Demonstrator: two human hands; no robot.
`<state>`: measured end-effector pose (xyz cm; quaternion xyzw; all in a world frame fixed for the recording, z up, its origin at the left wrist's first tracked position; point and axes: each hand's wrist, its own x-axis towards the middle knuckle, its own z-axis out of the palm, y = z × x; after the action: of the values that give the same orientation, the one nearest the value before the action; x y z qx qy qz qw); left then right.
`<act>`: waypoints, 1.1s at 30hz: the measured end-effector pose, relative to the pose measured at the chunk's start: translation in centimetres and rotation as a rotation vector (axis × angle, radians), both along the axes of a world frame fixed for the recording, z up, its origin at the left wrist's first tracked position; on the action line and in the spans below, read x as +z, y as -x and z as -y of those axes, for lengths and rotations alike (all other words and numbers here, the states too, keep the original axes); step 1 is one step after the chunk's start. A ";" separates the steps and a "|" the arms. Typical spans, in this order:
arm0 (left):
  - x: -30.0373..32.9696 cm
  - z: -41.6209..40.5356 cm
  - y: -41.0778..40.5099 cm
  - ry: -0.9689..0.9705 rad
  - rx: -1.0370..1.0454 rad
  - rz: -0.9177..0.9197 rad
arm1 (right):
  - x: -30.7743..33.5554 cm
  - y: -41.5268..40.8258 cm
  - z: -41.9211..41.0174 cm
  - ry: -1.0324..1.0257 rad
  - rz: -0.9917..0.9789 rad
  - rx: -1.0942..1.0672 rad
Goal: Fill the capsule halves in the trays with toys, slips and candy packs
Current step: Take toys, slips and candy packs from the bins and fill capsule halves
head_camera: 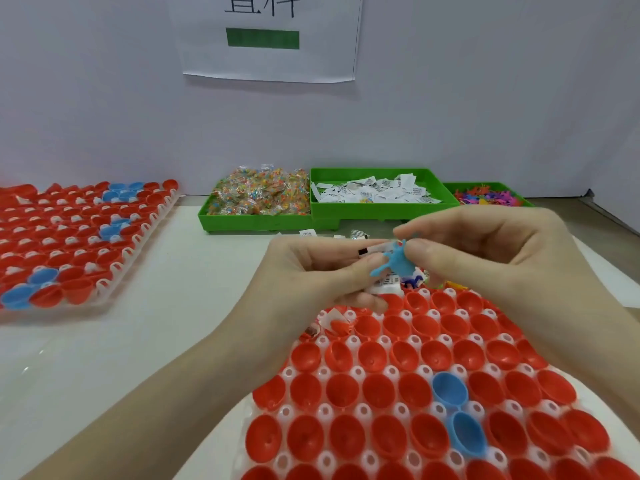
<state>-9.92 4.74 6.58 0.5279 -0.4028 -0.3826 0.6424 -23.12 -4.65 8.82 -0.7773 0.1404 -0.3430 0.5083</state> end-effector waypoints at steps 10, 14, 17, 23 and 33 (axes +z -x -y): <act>0.1 -0.3 -1.6 -0.117 -0.156 -0.071 | -1.1 -2.0 0.6 0.195 -0.070 -0.053; -0.2 0.1 -2.2 -0.119 -0.076 0.040 | -1.6 -2.7 1.0 0.334 -0.086 -0.095; -0.5 0.4 -2.5 -0.113 -0.035 0.043 | -1.8 -2.7 1.3 0.185 -0.050 -0.020; -1.2 1.5 -2.5 -0.108 0.041 -0.032 | -2.1 -2.3 1.9 -0.089 0.004 0.044; -5.3 1.7 -3.6 -0.293 0.166 0.971 | -6.5 -2.1 4.0 -0.054 -0.313 -0.061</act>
<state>-6.28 3.08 1.29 0.7595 -0.5535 -0.0935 0.3286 -21.02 -8.70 2.31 -0.8027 0.2509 -0.2290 0.4902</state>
